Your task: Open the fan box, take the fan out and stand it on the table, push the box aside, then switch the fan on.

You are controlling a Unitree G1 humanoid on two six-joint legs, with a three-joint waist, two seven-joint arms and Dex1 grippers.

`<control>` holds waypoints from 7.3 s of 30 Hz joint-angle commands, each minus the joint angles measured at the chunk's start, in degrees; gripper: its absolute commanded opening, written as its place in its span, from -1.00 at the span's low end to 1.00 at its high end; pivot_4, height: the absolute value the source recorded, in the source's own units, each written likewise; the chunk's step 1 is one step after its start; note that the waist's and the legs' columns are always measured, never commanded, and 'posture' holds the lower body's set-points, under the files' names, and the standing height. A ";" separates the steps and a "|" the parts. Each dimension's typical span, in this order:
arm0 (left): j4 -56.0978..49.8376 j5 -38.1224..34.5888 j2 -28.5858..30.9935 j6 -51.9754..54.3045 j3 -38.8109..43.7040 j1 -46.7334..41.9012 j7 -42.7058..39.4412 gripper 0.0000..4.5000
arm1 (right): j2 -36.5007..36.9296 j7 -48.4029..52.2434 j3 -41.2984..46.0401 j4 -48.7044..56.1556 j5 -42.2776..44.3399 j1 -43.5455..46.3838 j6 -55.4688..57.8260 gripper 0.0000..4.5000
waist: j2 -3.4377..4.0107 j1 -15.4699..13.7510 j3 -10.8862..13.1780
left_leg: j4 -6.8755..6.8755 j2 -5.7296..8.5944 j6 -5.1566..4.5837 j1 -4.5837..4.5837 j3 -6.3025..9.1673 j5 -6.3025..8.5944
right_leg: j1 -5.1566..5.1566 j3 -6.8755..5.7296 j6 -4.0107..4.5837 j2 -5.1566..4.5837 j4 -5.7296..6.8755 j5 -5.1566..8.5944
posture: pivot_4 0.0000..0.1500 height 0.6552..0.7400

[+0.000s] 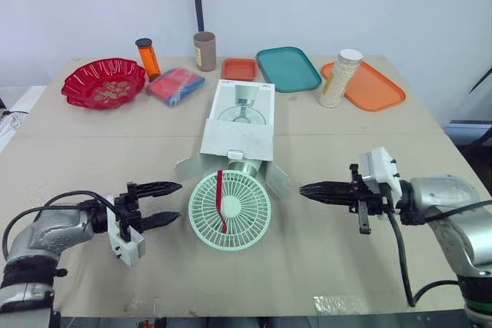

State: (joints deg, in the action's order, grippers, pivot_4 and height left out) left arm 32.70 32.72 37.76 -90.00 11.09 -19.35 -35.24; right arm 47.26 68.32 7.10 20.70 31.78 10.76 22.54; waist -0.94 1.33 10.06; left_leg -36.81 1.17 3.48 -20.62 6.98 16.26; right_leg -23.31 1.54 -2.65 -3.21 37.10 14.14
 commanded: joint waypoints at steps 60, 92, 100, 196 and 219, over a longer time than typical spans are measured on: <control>-7.51 50.39 13.81 32.93 -51.93 -17.36 94.55 0.13 | 3.07 -3.71 2.86 7.87 0.71 -7.40 -3.30 -1.00 | -0.15 -0.16 -0.09 | -0.55 0.05 -0.21 -0.06 -0.13 0.12 | 0.06 -0.09 -0.08 -0.06 0.29 -0.06 | 1.00 1.00; -28.15 0.44 27.50 16.47 -32.22 7.13 50.47 0.13 | 2.76 -2.69 0.45 6.98 -0.12 -6.08 -4.33 -1.00 | -0.10 -0.03 -0.15 | -0.67 -0.03 -0.32 0.02 -0.27 0.19 | 0.05 -0.08 -0.07 -0.07 0.44 -0.06 | 1.00 1.00; -34.32 -11.29 31.56 17.00 -25.12 15.46 40.58 0.13 | 2.36 -2.06 -0.25 6.28 -0.53 -5.76 -4.68 -1.00 | -0.09 -0.04 -0.15 | -0.67 -0.06 -0.33 0.03 -0.30 0.19 | 0.05 -0.07 -0.06 -0.06 0.45 -0.06 | 1.00 1.00; -78.53 -78.05 -9.12 118.22 31.02 55.77 15.11 0.13 | -10.37 11.64 -15.15 -15.74 -6.40 17.81 -12.23 -1.00 | 1.28 0.02 -1.03 | -0.74 -0.70 -0.51 0.56 -0.80 0.43 | 0.46 0.26 0.19 0.56 0.18 -0.12 | 1.00 1.00; -78.30 -76.09 -10.00 116.95 34.73 53.91 18.60 0.99 | -11.27 11.74 -15.78 -16.69 -7.22 18.92 -12.82 -1.00 | 0.33 0.05 -0.70 | -0.72 -0.86 -0.33 0.43 -0.80 0.57 | 0.32 0.42 0.24 0.81 0.08 -0.03 | 1.00 1.00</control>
State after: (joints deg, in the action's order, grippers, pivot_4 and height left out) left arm -44.40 -44.01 27.89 29.16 42.85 34.41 -16.67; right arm 36.10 79.77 -9.01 2.99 24.38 28.66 10.60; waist -0.61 1.38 9.35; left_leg -37.53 0.30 3.15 -20.19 6.18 16.83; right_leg -23.00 1.96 -2.41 -2.41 37.18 14.11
